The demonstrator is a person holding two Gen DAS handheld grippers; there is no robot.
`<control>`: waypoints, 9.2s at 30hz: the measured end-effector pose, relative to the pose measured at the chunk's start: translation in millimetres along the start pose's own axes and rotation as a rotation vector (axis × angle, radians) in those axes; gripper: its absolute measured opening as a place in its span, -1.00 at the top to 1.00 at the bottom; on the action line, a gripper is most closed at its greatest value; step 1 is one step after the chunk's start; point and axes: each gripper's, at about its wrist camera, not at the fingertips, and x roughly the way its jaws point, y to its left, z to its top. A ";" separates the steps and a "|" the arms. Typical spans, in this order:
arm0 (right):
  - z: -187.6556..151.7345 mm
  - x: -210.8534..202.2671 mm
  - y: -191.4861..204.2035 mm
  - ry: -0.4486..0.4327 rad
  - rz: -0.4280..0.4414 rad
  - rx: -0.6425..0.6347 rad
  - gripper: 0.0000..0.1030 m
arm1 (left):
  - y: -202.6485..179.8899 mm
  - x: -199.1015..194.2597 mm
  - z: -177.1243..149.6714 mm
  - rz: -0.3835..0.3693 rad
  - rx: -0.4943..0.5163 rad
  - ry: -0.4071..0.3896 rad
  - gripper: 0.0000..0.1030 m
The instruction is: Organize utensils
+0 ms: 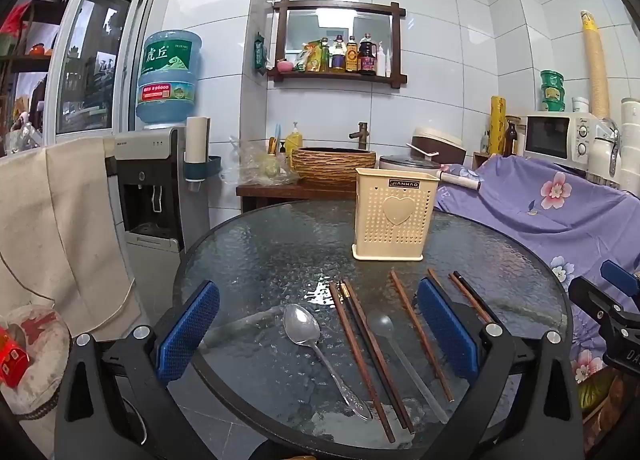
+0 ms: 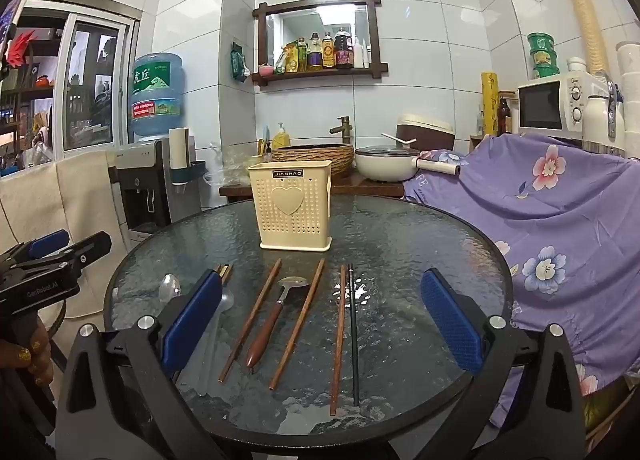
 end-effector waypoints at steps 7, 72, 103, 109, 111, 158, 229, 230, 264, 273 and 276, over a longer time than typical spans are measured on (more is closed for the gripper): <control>0.1 1.1 -1.0 -0.001 -0.003 -0.001 -0.91 | 0.0 1.0 -0.7 0.002 0.001 0.000 -0.88; -5.2 11.5 -1.4 0.015 -0.001 0.003 -0.91 | -1.8 6.7 -4.8 -0.025 0.009 0.017 -0.88; -9.5 42.7 -1.9 0.124 -0.015 -0.021 -0.91 | 9.8 44.9 -13.5 -0.006 0.023 0.184 -0.88; -6.9 79.5 -14.3 0.260 0.002 -0.033 -0.91 | 18.0 72.9 -14.7 -0.001 0.042 0.299 -0.81; -4.8 96.7 -21.8 0.316 -0.003 -0.038 -0.91 | 19.2 85.9 -15.2 -0.002 0.059 0.343 -0.71; -2.8 288.0 -48.7 0.807 0.029 -0.044 0.58 | 24.1 172.0 -23.9 0.005 0.081 0.607 -0.22; 138.4 189.4 -69.7 0.413 0.260 0.035 0.85 | 0.1 155.5 104.5 -0.224 0.099 0.314 0.33; 146.2 188.1 -67.5 0.400 0.261 0.028 0.85 | -1.9 155.5 111.9 -0.231 0.099 0.298 0.33; 245.6 285.8 -22.6 0.097 0.174 0.052 0.85 | -49.9 286.2 203.6 -0.137 -0.065 0.020 0.33; 202.3 305.8 -12.5 0.162 0.182 0.025 0.85 | -49.9 293.2 172.6 -0.158 -0.044 0.073 0.33; 194.6 307.5 -11.9 0.170 0.184 0.021 0.85 | -51.1 294.8 165.9 -0.166 -0.036 0.086 0.33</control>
